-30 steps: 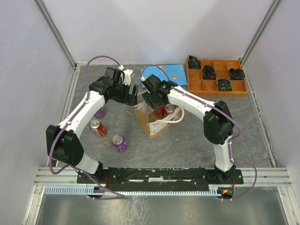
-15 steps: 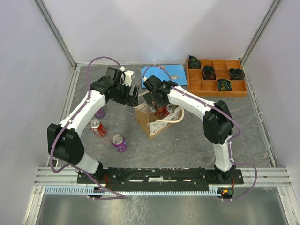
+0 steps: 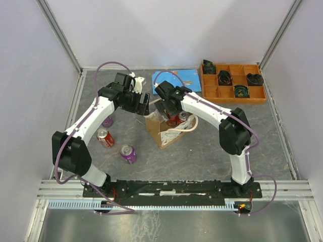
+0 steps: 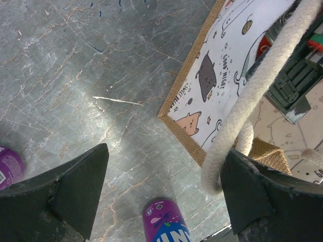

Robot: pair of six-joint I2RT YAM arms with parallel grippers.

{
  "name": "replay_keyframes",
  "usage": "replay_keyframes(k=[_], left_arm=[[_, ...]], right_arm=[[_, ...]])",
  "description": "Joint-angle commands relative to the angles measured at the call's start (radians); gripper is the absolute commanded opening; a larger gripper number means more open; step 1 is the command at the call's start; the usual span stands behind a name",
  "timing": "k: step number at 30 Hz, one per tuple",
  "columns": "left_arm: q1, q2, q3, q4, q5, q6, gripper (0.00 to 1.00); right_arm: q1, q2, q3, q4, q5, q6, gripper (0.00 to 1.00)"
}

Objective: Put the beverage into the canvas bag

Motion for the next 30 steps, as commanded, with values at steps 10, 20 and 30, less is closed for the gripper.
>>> replay_keyframes(k=[10,20,30], left_arm=[[0.008,-0.036,0.151,0.066,0.132,-0.001,0.99],[0.008,-0.185,0.184,0.235,0.115,-0.005,0.99],[0.008,-0.246,0.178,-0.238,0.274,0.468,0.99]], right_arm=[[-0.012,-0.125,0.104,-0.012,-0.077,-0.011,0.99],[-0.050,-0.219,0.092,-0.040,-0.051,0.062,0.99],[-0.218,-0.357,0.004,-0.071,-0.071,0.148,0.99]])
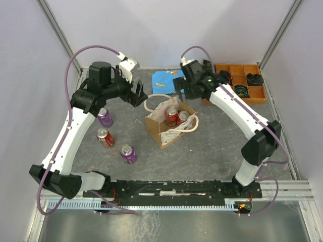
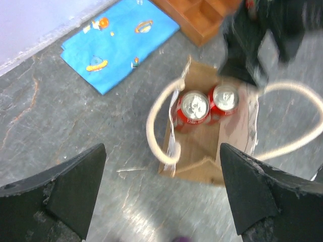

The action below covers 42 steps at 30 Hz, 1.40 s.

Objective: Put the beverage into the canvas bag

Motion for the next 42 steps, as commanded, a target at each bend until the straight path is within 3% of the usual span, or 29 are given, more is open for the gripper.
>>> replay_keyframes(k=[1,5,17,20,30,42], left_arm=[[0.003,0.006,0.002,-0.386,0.115,0.363,0.99],[-0.010,0.046,-0.052,-0.648,0.074,0.548,0.99],[-0.105,-0.001,-0.269,-0.664,-0.040,0.605,0.99],[-0.122,-0.046,-0.320,-0.648,-0.065,0.599,0.99],[-0.168,-0.152,-0.544,-0.355,-0.270,0.492,0.99],[-0.172,-0.125,-0.653,-0.297,-0.245,0.483,0.99]], right_arm=[[-0.086,-0.094,-0.029,-0.025,0.000,0.051,0.99],[-0.139,-0.114,-0.038,-0.063,-0.004,0.053,0.99],[-0.170,-0.172,-0.123,-0.078,-0.007,0.079,0.99],[-0.173,-0.191,-0.158,-0.075,-0.004,0.089,0.99],[-0.174,-0.207,-0.192,-0.057,-0.004,0.122,0.99],[-0.176,-0.208,-0.190,-0.064,-0.001,0.129,0.99]])
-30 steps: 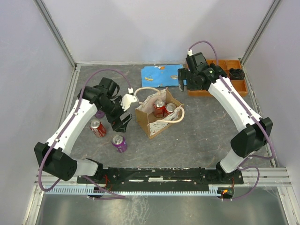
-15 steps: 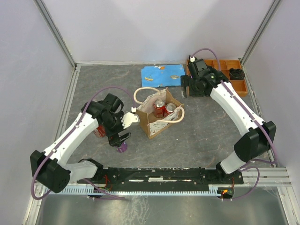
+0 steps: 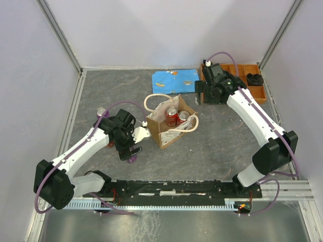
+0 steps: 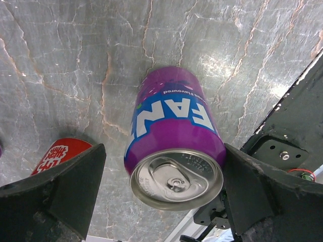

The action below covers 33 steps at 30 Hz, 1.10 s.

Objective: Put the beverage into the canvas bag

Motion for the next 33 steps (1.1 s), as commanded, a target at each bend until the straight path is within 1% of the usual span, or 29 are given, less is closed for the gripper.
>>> replay_keyframes(k=[1,2,3,4,5,6,7,8,11,14,16,21,24,26,28,29,30,33], left_arm=[[-0.003,-0.003,-0.017,0.044,0.004,-0.027,0.97],[-0.003,-0.003,-0.017,0.042,0.009,-0.027,0.93],[-0.003,-0.002,-0.013,0.039,0.015,-0.030,0.86],[-0.003,0.000,-0.006,0.036,0.021,-0.031,0.73],[-0.003,0.002,0.002,0.032,0.026,-0.035,0.57],[-0.003,0.004,0.013,0.028,0.030,-0.041,0.38],[-0.003,0.006,0.028,0.029,0.031,-0.053,0.16],[-0.002,0.007,0.043,0.032,0.025,-0.069,0.04],[0.033,-0.003,0.113,0.047,0.014,-0.121,0.03],[0.118,-0.008,0.187,0.044,0.031,-0.150,0.03],[0.184,0.005,0.261,0.029,0.060,-0.166,0.03],[0.314,0.070,0.518,0.004,0.143,-0.186,0.03],[0.357,0.138,0.694,0.001,0.202,-0.222,0.03],[0.354,0.198,0.815,-0.015,0.276,-0.256,0.03],[0.322,0.262,0.923,-0.033,0.324,-0.282,0.03],[0.284,0.289,0.985,-0.042,0.315,-0.281,0.03],[0.235,0.309,1.015,-0.046,0.292,-0.274,0.03],[0.067,0.335,1.036,-0.010,0.195,-0.252,0.03]], right_arm=[[-0.005,-0.040,-0.003,0.020,0.011,0.020,0.99],[-0.006,-0.040,-0.005,0.021,0.010,0.022,0.99],[-0.006,-0.041,-0.006,0.023,0.009,0.024,0.99],[-0.006,-0.040,-0.007,0.024,0.008,0.024,0.99],[-0.006,-0.039,-0.008,0.026,0.008,0.027,0.99],[-0.007,-0.039,-0.008,0.027,0.008,0.027,0.99],[-0.005,-0.037,-0.008,0.026,0.008,0.027,0.99],[-0.007,-0.038,-0.008,0.027,0.006,0.026,0.99],[-0.005,-0.038,-0.007,0.028,0.006,0.026,0.99],[-0.005,-0.041,-0.004,0.025,0.010,0.022,0.99],[-0.006,-0.042,-0.005,0.025,0.009,0.019,0.99],[-0.008,-0.038,0.000,0.023,0.002,0.009,0.99],[-0.009,-0.034,0.003,0.025,-0.001,0.003,0.99],[-0.010,-0.032,0.005,0.023,-0.002,0.001,0.99],[-0.011,-0.034,0.005,0.025,-0.003,-0.002,0.99],[-0.011,-0.036,0.003,0.024,-0.002,-0.003,0.99],[-0.012,-0.037,0.003,0.022,0.000,-0.006,0.99],[-0.016,-0.050,-0.004,0.019,0.006,-0.013,0.99]])
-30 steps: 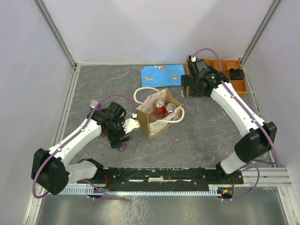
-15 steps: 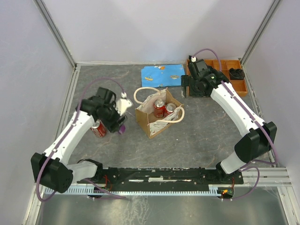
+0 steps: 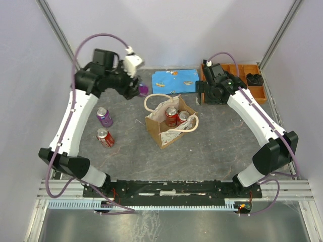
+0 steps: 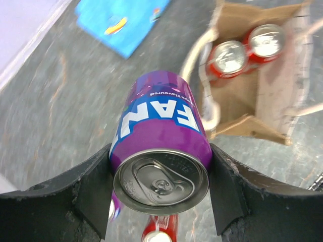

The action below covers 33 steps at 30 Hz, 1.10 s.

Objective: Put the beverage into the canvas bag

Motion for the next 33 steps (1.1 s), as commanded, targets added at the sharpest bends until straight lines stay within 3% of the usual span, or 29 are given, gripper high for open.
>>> replay_keyframes(k=[1,5,13,23,33], left_arm=[[-0.226,0.022,0.074,0.056,-0.011,-0.032,0.03],[-0.345,0.063,0.050,0.085,-0.066,-0.040,0.03],[-0.453,0.103,-0.083,0.214,-0.133,-0.055,0.03],[-0.512,0.224,-0.080,0.239,-0.171,-0.045,0.03],[-0.539,0.200,-0.162,0.186,-0.182,-0.030,0.03]], right_arm=[[-0.010,-0.051,0.001,0.016,0.008,-0.019,0.99],[-0.022,-0.074,-0.004,0.003,0.012,-0.023,0.99],[-0.050,-0.122,-0.011,-0.034,0.020,-0.045,0.99],[-0.095,-0.159,-0.027,-0.062,0.001,-0.074,0.99],[-0.137,-0.215,-0.095,-0.069,-0.014,-0.080,0.99]])
